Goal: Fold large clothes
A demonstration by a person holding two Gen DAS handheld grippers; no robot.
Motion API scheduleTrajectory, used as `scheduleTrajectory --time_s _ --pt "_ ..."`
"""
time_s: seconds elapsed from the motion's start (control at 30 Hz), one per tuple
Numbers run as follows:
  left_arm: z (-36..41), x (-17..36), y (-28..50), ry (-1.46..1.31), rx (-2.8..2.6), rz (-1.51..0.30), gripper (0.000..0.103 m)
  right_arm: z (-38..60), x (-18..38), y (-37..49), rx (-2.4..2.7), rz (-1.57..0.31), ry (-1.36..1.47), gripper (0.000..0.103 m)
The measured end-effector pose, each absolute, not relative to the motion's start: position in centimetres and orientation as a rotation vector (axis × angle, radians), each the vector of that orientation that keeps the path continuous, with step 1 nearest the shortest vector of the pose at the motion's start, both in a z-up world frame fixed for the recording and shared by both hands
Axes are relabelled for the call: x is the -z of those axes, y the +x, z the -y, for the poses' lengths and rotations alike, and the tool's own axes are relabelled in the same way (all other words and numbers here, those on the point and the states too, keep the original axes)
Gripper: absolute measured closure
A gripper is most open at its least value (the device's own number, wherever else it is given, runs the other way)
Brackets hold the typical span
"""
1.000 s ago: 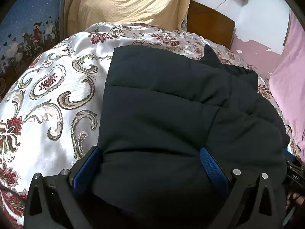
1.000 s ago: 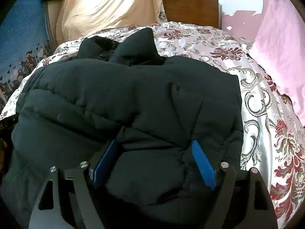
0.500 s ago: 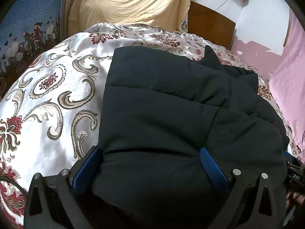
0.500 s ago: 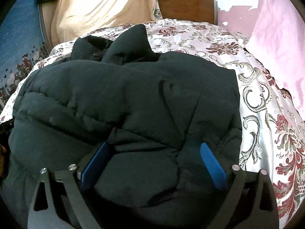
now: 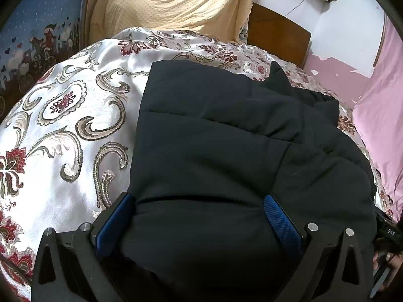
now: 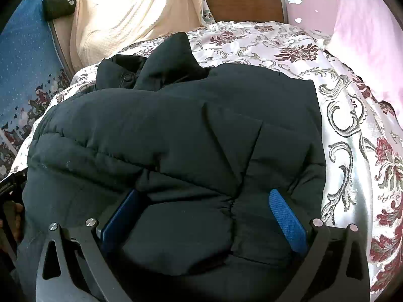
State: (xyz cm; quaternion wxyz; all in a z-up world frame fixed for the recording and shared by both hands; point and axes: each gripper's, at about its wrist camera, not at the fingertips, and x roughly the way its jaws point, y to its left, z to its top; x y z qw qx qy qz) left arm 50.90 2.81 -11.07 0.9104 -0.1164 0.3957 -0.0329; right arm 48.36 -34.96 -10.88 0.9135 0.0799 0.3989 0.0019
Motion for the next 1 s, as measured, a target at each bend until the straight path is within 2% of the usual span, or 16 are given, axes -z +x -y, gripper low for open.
scheduleTrajectory --time_s 0.3,0.4,0.5,0.6,0.77,1.0 --pt "-3.0 10.8 51.1 -0.248 0.074 -0.840 0.000 34.5 10.7 48.4 0.019 -0.836 0.143 0.001" --pt "-3.0 9.9 51.9 -0.213 0.069 -0.941 0.000 34.6 10.2 48.9 0.019 -0.894 0.145 0.001" --pt "-3.2 7.7 52.7 -0.169 0.063 -1.021 0.000 34.7 9.1 49.6 -0.002 -1.014 0.137 0.001" --pt "-3.4 4.3 53.5 -0.147 0.077 -0.935 0.000 35.5 6.5 49.9 -0.040 -1.015 0.180 0.001" --pt "-0.6 0.3 59.9 -0.120 0.128 -0.905 0.000 36.3 2.9 54.8 -0.037 -0.946 0.264 0.001" --pt "5.7 0.5 70.1 -0.062 0.212 -0.919 0.000 34.4 2.4 65.1 0.027 -0.888 0.399 0.001"
